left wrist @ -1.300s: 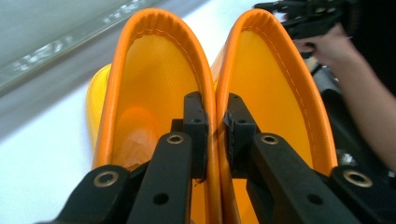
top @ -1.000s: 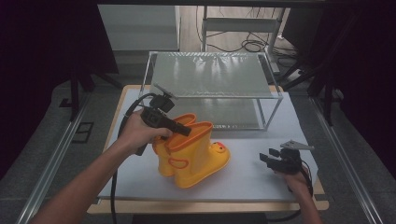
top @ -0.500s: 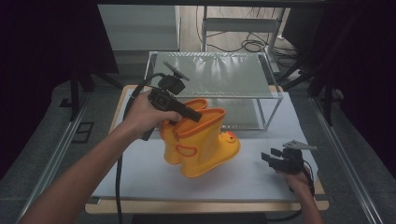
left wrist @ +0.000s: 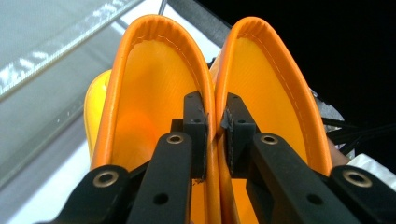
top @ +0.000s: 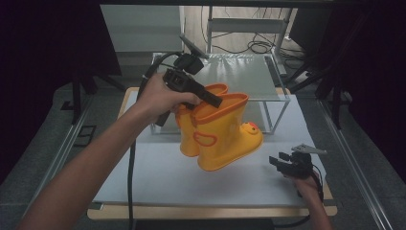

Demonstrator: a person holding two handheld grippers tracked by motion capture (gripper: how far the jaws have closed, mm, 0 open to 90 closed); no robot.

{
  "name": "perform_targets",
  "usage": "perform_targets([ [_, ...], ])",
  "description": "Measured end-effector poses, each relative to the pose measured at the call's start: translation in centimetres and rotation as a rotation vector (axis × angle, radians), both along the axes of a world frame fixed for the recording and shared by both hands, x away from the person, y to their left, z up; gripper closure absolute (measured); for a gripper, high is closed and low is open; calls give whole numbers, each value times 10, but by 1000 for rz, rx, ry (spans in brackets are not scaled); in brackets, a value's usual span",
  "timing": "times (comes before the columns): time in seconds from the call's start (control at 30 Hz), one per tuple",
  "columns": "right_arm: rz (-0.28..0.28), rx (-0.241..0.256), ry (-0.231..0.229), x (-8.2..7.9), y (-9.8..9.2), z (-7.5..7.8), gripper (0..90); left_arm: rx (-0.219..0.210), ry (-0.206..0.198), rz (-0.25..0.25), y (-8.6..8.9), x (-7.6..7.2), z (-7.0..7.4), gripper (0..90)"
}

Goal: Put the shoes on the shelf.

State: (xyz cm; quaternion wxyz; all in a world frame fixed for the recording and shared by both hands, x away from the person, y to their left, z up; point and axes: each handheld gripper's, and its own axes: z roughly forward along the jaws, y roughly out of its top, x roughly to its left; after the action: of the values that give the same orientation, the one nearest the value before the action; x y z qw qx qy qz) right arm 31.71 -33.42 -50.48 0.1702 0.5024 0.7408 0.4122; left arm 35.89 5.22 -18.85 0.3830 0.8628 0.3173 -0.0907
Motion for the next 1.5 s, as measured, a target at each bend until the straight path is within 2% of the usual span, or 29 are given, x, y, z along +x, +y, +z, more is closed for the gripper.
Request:
perform_targets([
  [0.07,0,-2,0,1,0,-1,462,-5,-6,-10,-4,1,11,820],
  [0.27,-6,4,2,0,-2,-1,463,-58,-18,11,-7,12,38,821],
  [0.47,-6,1,7,0,-2,-2,464,-65,-34,60,-15,29,54,820],
  [0.57,-11,4,1,0,-3,-2,465,-66,-38,108,-16,43,59,821],
  [0.83,-22,9,-1,0,-5,-2,470,-27,-41,226,-23,82,63,820],
  [1.1,-28,14,0,-1,-8,-2,469,-25,-42,328,-31,119,61,822],
  [1.37,-60,43,-3,-2,-15,-1,469,-8,-54,434,-32,147,50,821],
  [1.5,-56,40,-11,-2,-14,0,468,6,-57,482,-29,157,40,822],
])
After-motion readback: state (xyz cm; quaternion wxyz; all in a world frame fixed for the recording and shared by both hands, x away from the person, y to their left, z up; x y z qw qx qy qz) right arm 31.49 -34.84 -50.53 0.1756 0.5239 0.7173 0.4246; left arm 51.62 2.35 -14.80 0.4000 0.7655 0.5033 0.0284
